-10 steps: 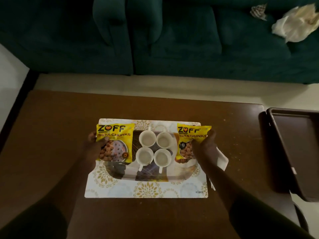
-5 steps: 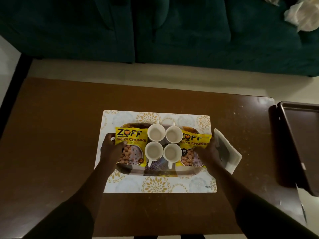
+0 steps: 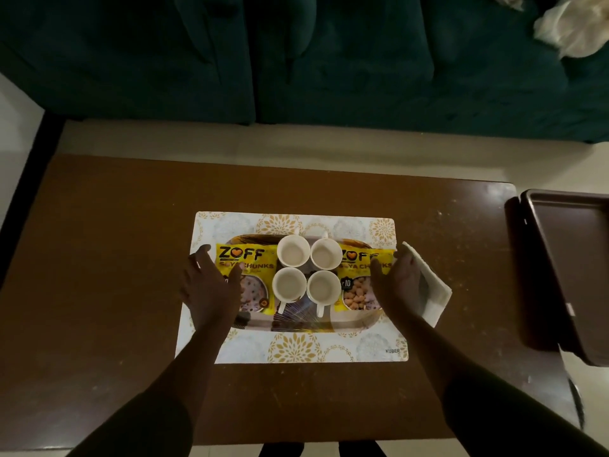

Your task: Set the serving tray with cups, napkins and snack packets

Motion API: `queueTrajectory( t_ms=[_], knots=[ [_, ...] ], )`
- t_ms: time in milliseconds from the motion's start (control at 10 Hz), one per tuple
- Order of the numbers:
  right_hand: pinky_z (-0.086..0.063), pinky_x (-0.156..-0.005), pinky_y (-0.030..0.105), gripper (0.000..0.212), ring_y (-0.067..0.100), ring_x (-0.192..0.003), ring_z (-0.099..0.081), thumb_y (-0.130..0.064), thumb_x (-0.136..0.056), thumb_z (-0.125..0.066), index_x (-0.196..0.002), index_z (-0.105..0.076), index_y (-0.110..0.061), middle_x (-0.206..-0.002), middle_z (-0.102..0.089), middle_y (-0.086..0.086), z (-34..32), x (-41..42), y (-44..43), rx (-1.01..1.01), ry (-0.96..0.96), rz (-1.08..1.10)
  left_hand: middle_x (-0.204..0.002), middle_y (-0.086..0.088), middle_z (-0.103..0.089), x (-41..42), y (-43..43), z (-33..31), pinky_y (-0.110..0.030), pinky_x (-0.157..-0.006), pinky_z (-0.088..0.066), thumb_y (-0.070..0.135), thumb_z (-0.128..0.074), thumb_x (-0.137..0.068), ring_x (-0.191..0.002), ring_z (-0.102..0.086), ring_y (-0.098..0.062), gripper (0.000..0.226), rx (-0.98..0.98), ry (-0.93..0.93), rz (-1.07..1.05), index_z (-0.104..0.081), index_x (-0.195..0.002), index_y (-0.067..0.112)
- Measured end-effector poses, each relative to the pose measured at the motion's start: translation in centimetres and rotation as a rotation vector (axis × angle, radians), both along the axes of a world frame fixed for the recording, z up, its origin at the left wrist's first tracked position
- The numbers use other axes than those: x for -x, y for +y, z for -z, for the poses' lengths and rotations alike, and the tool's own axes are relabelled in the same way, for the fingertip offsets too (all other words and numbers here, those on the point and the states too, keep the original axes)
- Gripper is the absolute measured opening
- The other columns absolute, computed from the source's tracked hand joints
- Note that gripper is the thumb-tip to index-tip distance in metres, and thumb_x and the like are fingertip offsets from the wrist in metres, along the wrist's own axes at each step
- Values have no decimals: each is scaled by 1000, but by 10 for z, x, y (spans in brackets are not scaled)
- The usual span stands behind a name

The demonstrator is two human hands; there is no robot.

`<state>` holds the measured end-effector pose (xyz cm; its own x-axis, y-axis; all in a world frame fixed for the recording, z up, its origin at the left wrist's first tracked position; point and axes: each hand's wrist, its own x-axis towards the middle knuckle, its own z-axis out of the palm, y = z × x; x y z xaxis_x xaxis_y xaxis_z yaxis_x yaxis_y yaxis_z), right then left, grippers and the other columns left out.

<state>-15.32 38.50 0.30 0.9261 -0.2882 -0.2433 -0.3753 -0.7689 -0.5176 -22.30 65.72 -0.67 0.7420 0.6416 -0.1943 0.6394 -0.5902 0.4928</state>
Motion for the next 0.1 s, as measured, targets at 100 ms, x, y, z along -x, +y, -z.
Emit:
queueTrajectory(
  t_ms=[100],
  knots=[
    [-47, -98, 46, 50, 31, -123, -48, -22, -89, -58, -133, -40, -10, -133, -50, 14, -16, 1, 1, -43, -52, -115, -136, -18, -48, -3, -7, -15, -61, -95, -40, 33, -67, -87, -125, -45, -42, 56, -36, -36, 99, -44, -134, 13]
  ],
)
